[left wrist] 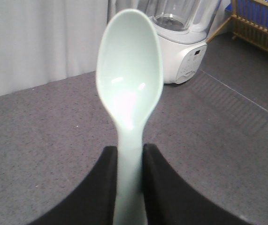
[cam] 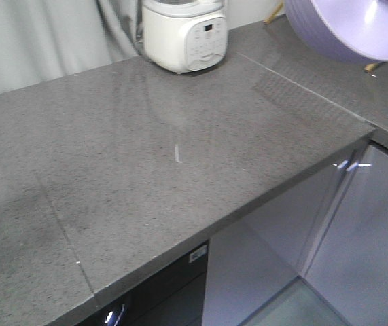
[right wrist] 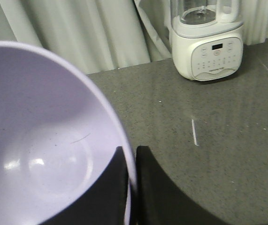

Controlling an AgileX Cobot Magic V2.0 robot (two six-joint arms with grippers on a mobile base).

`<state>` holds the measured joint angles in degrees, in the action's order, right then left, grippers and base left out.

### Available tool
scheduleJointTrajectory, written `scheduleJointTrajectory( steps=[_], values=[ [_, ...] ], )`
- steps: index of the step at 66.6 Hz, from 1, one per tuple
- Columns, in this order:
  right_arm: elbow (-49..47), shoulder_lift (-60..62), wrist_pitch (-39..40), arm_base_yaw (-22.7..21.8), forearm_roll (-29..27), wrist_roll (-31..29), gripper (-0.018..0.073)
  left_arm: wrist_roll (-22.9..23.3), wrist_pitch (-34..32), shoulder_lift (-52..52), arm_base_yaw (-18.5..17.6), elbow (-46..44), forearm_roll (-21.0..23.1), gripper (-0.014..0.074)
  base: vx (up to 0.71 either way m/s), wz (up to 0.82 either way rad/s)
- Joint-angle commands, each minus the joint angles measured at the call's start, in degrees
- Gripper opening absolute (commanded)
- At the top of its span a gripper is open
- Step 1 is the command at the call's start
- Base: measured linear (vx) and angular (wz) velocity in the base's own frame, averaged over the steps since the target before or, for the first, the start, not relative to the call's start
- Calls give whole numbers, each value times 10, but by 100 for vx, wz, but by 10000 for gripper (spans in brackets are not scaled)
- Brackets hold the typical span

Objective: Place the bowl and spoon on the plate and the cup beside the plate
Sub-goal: 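Turn the base away from the counter holding spoon and bowl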

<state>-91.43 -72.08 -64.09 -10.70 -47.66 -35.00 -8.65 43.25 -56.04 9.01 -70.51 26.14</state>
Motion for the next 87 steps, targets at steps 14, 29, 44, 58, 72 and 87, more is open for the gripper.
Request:
scheduleJointTrajectory(
  steps=[14, 29, 44, 58, 72, 87],
  values=[
    [-15, 13, 21, -2, -27, -3, -8, 1, -35, 5, -1, -13, 15, -6, 0, -39],
    [-15, 13, 21, -2, -27, -3, -8, 1, -35, 5, -1, -13, 15, -6, -1, -43],
    [-15, 13, 19, -2, -27, -3, -8, 1, -35, 5, -1, -13, 15, -6, -3, -42],
    [-15, 13, 19, -2, -27, -3, -8, 1, -35, 5, -1, -13, 15, -6, -4, -38],
    [-15, 13, 19, -2, -27, -3, -8, 1, -35, 5, -1, -13, 15, -6, -6, -39],
    [-15, 13, 19, -2, -27, -3, -8, 1, -35, 5, -1, -13, 15, -6, -6, -38]
  ],
)
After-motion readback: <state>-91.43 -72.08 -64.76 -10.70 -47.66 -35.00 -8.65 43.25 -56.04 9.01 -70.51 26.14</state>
